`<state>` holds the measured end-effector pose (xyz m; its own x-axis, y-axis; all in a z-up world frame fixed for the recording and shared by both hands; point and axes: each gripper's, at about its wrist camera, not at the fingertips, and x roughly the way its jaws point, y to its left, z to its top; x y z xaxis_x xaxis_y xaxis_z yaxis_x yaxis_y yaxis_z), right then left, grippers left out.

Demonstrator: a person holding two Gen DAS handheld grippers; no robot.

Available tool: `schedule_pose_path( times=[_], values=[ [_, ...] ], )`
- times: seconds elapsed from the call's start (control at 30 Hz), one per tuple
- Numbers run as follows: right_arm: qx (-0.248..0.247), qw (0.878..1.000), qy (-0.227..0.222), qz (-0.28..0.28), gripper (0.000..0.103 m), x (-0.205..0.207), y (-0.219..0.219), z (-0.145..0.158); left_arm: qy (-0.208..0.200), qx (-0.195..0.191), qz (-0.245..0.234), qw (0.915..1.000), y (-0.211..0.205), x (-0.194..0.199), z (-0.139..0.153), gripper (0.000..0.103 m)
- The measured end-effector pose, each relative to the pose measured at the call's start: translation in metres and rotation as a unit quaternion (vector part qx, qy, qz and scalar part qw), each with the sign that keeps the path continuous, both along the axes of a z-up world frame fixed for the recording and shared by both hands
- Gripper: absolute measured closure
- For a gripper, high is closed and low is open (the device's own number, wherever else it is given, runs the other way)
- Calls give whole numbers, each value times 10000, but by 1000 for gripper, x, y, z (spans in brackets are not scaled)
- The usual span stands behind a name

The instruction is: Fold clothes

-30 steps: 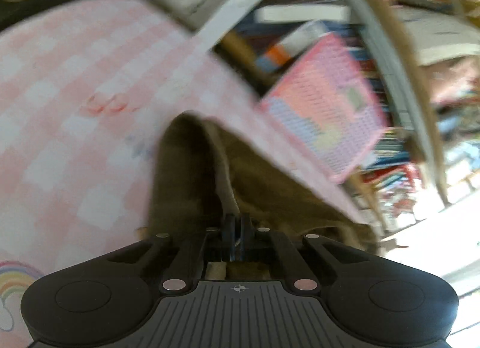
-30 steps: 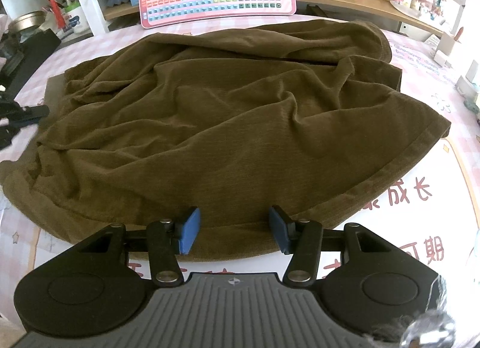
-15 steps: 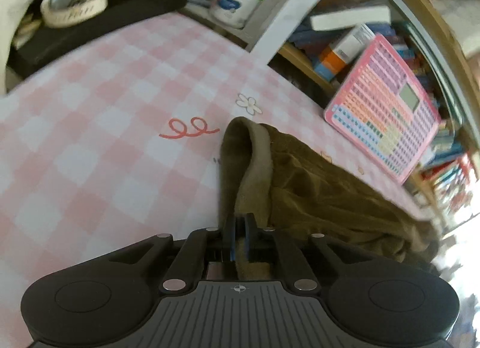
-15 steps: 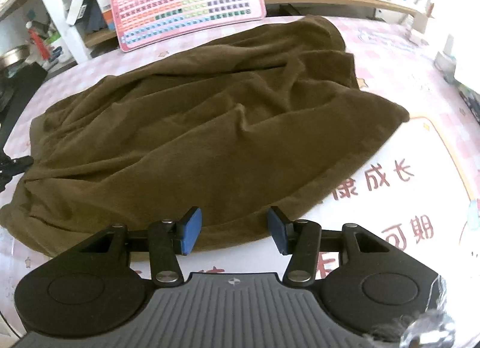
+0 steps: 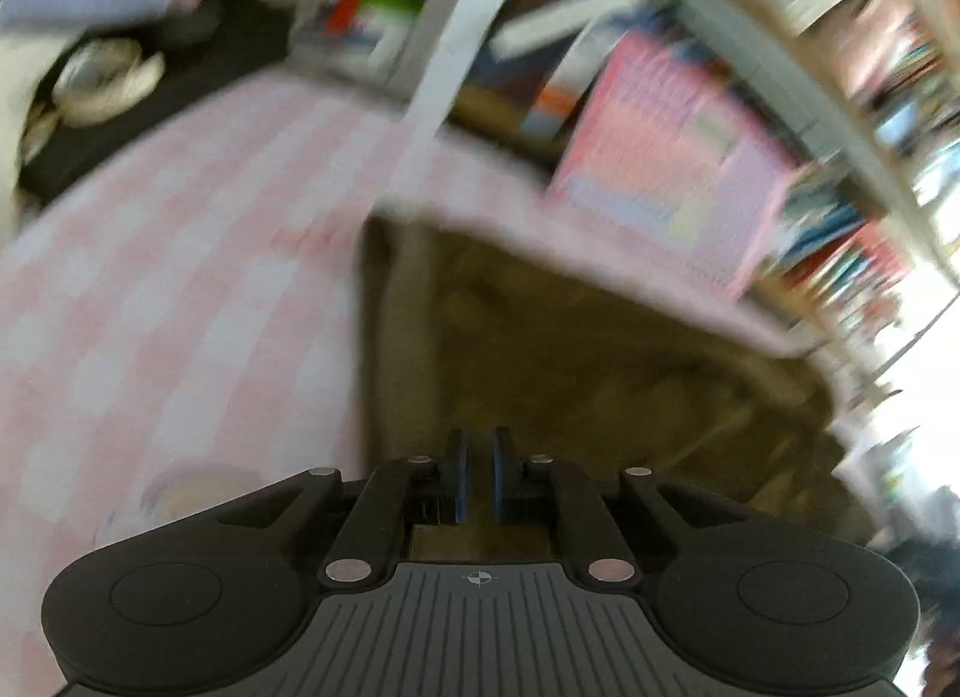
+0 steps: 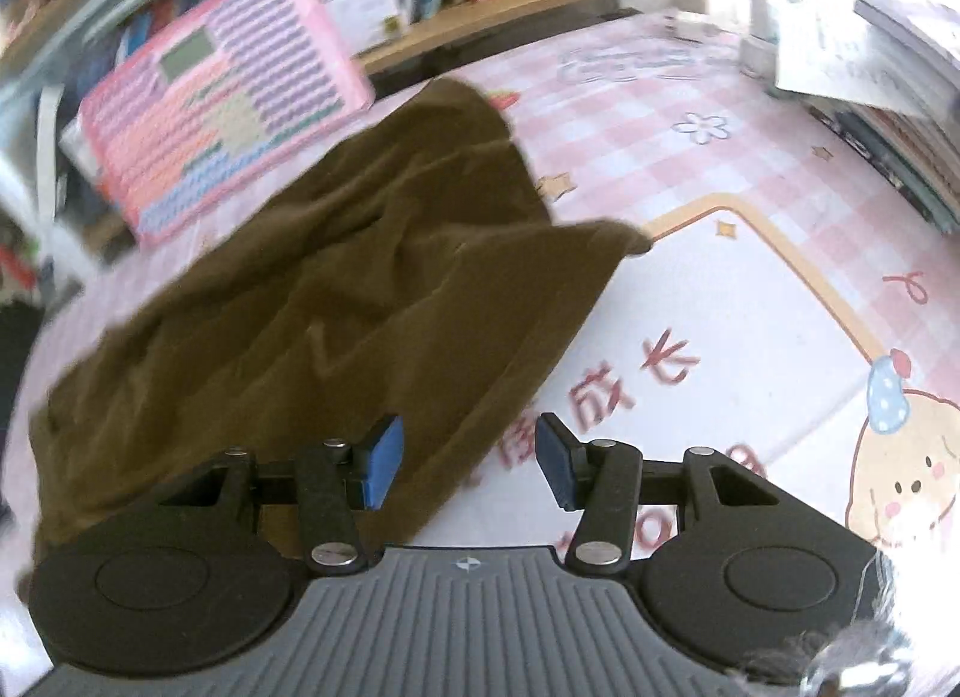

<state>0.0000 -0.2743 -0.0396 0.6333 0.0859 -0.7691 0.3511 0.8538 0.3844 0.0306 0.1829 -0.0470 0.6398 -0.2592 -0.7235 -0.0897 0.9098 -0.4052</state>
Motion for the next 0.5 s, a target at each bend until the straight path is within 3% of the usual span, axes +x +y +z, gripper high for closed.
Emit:
schedule_pose_path(
  times=[0.03,0.2,0.4,0.47,0.5],
  values=[
    [190,9997,-18,-122,56,2,-7,-2,169,46,89,9998,1,-2,-7,95],
    [1134,9908,-110,-732,56,15,-43,-12,173,2,310,9994,5,-15,-4,95],
    [2181,9651,-202,-1433,57,29,-83,-24,230,8,524,9984,8,-21,-3,95],
    [2374,9576,-194,-1623,70,31,-89,-29,257,55,501,9984,6,-21,-3,95],
    [2489,9539,-229,-1662,82,32,-92,-31,275,90,481,9984,4,-20,-3,95]
  ],
)
